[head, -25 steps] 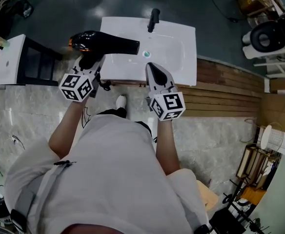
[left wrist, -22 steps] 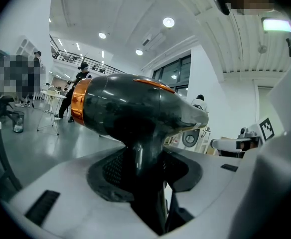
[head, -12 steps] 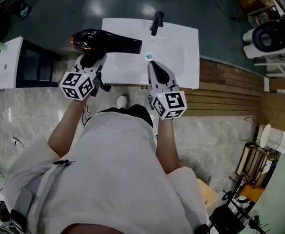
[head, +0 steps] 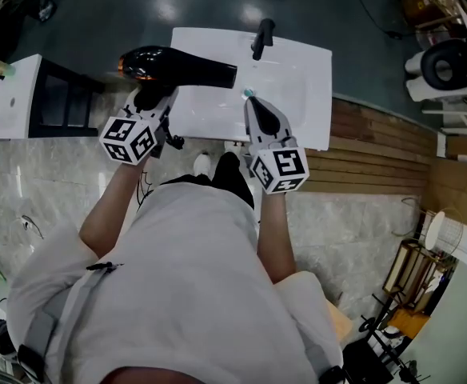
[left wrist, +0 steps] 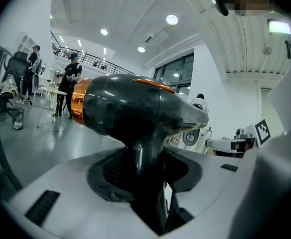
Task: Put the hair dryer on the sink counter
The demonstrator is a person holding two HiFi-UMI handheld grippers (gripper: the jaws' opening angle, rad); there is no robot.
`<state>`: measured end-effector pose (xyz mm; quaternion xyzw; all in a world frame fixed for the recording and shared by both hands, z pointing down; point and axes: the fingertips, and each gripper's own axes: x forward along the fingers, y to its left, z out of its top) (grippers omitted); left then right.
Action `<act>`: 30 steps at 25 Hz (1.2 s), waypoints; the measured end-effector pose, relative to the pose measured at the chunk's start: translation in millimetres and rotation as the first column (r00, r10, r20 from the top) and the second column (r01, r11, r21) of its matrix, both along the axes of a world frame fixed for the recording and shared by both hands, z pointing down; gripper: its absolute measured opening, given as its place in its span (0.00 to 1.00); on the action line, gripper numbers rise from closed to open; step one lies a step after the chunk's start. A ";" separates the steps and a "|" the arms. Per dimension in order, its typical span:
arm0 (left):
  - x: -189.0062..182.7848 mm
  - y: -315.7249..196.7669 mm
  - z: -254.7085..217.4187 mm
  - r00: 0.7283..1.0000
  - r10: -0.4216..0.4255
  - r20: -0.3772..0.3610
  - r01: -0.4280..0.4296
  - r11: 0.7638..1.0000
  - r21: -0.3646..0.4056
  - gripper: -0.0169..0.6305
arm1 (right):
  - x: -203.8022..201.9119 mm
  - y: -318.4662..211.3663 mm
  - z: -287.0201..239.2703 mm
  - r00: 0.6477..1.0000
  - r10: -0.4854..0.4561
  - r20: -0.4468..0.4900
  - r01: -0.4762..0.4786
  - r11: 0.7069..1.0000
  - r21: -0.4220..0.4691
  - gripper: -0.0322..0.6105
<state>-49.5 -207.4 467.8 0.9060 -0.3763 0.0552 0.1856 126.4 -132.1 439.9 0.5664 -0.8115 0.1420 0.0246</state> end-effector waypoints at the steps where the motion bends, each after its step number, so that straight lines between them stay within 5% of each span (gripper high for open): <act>1: 1.2 -2.1 0.9 1.000 -0.006 0.002 0.006 1.000 -0.001 0.28 | 1.7 -2.9 1.6 1.000 -0.006 0.001 0.006 1.000 -0.002 0.06; 16: 31.7 -43.6 22.0 0.990 -0.125 0.061 0.128 0.990 -0.057 0.28 | 31.1 -65.6 17.4 0.990 -0.143 -0.005 0.143 0.989 -0.036 0.06; 30: 58.3 -108.6 83.6 0.977 -0.152 0.152 0.182 0.960 -0.211 0.28 | 37.0 -112.4 58.6 0.970 -0.241 0.012 0.241 0.962 -0.129 0.06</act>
